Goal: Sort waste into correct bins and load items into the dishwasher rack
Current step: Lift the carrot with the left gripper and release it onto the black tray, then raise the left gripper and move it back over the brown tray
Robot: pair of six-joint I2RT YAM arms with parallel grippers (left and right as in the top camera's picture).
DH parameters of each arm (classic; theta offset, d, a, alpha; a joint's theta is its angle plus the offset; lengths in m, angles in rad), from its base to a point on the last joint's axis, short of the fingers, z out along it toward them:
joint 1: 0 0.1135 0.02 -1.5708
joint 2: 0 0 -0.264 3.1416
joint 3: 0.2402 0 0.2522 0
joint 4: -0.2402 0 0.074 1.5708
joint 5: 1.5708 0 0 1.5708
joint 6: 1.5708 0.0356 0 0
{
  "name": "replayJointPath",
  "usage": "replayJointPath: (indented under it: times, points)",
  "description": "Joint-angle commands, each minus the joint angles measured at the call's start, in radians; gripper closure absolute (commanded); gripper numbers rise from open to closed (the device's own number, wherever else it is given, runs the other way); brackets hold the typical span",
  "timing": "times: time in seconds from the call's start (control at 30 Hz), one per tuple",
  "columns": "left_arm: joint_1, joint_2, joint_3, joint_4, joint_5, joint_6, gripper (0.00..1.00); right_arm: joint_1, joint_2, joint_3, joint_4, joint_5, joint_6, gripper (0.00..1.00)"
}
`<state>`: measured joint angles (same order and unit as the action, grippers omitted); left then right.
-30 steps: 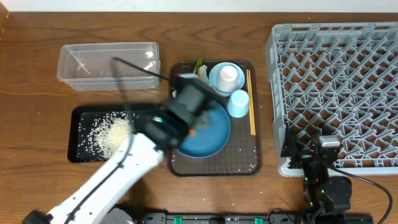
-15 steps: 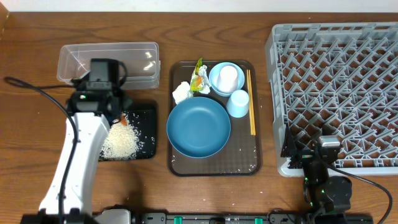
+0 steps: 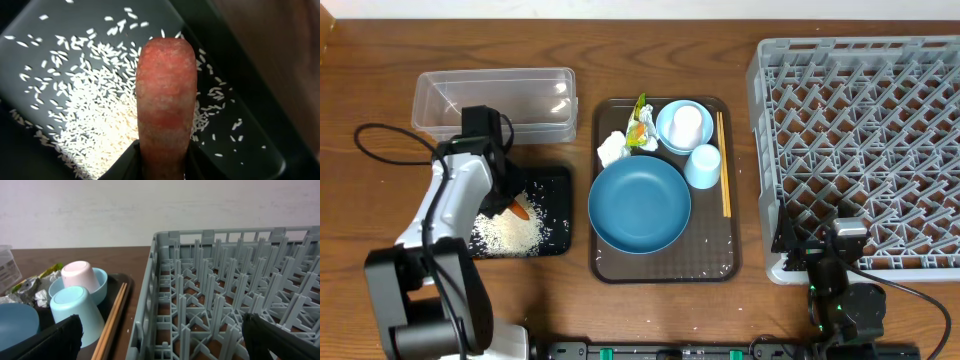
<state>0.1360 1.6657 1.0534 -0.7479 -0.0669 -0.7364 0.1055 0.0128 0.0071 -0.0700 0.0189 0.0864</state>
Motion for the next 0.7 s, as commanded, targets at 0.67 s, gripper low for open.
replayJointPath:
  times: [0.67]
  points:
    - [0.005,-0.146,0.054,-0.116,0.031,0.074,0.65,0.025,0.000,-0.002,-0.004,0.000,-0.013,0.01]
